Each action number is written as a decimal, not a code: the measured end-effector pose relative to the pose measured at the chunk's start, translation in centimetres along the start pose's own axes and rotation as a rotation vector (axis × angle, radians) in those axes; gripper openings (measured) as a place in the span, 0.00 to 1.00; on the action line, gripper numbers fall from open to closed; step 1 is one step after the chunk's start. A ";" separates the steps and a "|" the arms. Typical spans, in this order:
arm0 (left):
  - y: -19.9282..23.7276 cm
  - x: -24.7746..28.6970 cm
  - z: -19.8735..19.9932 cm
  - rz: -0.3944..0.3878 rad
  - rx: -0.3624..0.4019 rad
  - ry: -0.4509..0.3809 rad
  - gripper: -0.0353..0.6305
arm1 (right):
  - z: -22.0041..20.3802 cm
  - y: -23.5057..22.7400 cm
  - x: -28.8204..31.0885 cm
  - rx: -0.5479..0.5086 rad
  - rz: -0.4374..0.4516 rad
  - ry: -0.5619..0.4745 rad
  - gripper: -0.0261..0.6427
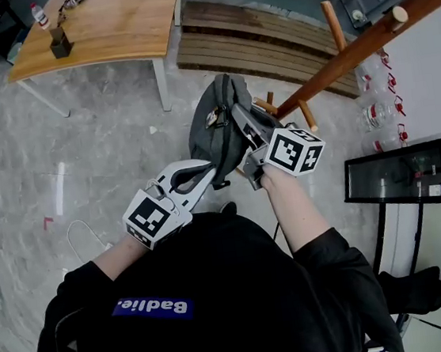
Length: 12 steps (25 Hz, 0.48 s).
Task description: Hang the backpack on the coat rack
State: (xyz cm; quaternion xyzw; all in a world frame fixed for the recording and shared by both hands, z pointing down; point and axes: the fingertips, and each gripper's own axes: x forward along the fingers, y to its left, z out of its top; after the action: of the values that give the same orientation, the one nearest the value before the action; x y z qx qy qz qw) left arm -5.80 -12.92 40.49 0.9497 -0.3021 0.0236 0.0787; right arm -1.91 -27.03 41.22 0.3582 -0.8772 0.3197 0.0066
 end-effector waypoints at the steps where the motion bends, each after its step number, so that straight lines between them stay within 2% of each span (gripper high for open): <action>1: 0.2 0.0 0.0 0.001 0.000 0.000 0.06 | 0.2 -0.3 0.0 0.005 -0.006 -0.003 0.14; 12: 0.7 0.6 -0.3 0.001 -0.010 0.012 0.06 | 0.6 -3.6 -1.8 0.103 -0.033 -0.058 0.14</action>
State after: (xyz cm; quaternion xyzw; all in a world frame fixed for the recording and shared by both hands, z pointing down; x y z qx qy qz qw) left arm -5.72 -13.74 40.89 0.9490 -0.3025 0.0278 0.0849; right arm 1.80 -28.20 42.33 0.3816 -0.8534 0.3538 -0.0317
